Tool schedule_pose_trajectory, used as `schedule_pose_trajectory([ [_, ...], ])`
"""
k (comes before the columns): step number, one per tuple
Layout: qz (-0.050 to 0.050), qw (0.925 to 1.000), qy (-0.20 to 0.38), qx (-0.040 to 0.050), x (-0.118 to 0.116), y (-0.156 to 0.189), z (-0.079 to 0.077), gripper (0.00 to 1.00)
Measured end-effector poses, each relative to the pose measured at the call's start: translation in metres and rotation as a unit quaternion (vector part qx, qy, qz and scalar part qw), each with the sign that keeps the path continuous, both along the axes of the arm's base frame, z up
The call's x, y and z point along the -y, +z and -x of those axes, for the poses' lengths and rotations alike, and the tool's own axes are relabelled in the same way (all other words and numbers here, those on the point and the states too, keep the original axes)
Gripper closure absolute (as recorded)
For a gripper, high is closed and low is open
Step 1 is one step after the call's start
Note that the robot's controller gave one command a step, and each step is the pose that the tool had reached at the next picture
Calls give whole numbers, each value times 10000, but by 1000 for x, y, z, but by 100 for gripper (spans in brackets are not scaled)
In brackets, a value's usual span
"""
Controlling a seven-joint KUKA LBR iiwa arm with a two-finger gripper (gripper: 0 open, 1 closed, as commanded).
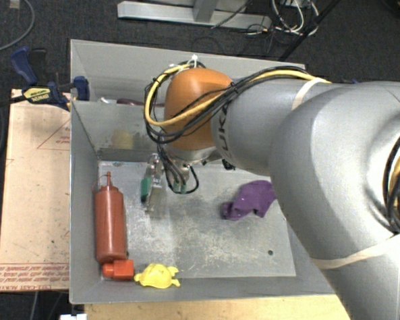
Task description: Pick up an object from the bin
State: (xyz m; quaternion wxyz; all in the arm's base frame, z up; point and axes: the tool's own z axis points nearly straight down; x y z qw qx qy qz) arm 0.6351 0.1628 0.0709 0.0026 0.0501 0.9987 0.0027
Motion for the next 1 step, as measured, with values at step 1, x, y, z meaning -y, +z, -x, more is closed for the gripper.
schedule_pose_trajectory([
  [1, 0, 10000, -1, 0, 0, 0, 0, 100],
])
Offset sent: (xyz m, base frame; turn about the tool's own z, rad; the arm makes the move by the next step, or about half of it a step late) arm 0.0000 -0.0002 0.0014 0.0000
